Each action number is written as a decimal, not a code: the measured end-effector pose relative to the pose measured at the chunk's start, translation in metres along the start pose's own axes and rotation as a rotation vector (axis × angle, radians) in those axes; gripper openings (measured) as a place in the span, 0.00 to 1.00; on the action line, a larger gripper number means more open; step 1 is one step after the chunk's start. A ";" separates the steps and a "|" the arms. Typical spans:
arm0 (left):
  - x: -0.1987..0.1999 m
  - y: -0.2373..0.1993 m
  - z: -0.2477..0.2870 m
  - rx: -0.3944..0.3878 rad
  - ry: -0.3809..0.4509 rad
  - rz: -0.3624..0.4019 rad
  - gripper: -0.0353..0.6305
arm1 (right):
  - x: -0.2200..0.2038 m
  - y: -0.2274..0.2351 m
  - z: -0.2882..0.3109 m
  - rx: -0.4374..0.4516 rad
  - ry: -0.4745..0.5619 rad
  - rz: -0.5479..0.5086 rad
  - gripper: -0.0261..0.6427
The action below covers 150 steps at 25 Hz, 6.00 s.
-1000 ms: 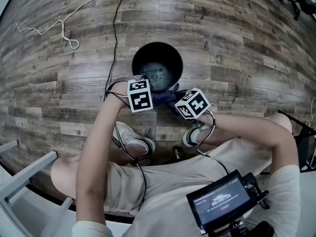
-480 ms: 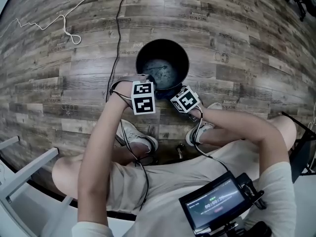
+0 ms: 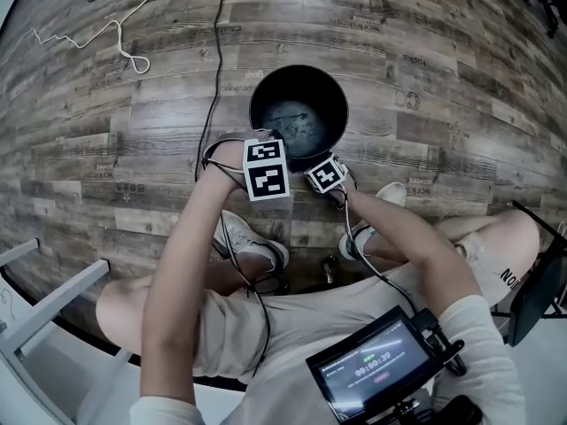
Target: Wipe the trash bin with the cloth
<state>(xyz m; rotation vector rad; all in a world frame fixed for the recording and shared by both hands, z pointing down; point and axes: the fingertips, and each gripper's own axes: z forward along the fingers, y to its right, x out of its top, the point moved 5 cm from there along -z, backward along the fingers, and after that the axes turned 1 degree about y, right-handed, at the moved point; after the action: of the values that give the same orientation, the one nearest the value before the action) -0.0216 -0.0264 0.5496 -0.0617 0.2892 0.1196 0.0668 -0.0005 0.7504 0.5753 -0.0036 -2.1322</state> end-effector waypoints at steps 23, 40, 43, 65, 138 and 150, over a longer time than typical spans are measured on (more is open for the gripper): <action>0.033 -0.003 -0.014 -0.044 0.245 -0.317 0.18 | 0.054 -0.038 -0.191 0.193 0.096 0.017 0.15; 0.011 0.001 0.000 0.011 0.111 -0.046 0.16 | 0.053 -0.038 -0.107 0.140 0.080 0.102 0.15; 0.009 0.002 0.001 0.007 0.111 -0.047 0.16 | 0.039 -0.032 -0.073 0.099 0.074 0.117 0.15; 0.012 0.002 -0.023 0.018 0.345 -0.167 0.16 | 0.003 -0.014 -0.048 0.052 -0.056 0.124 0.15; 0.056 0.015 -0.178 0.424 0.798 -0.709 0.16 | 0.160 -0.007 -0.353 0.213 0.544 0.047 0.15; 0.065 0.031 -0.151 0.342 0.696 -0.674 0.16 | 0.131 -0.016 -0.326 0.349 0.398 0.290 0.15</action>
<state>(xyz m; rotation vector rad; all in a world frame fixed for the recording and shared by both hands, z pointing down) -0.0063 -0.0007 0.3854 0.1449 0.9613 -0.6359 0.1221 -0.0255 0.4041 1.1256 -0.2278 -1.7156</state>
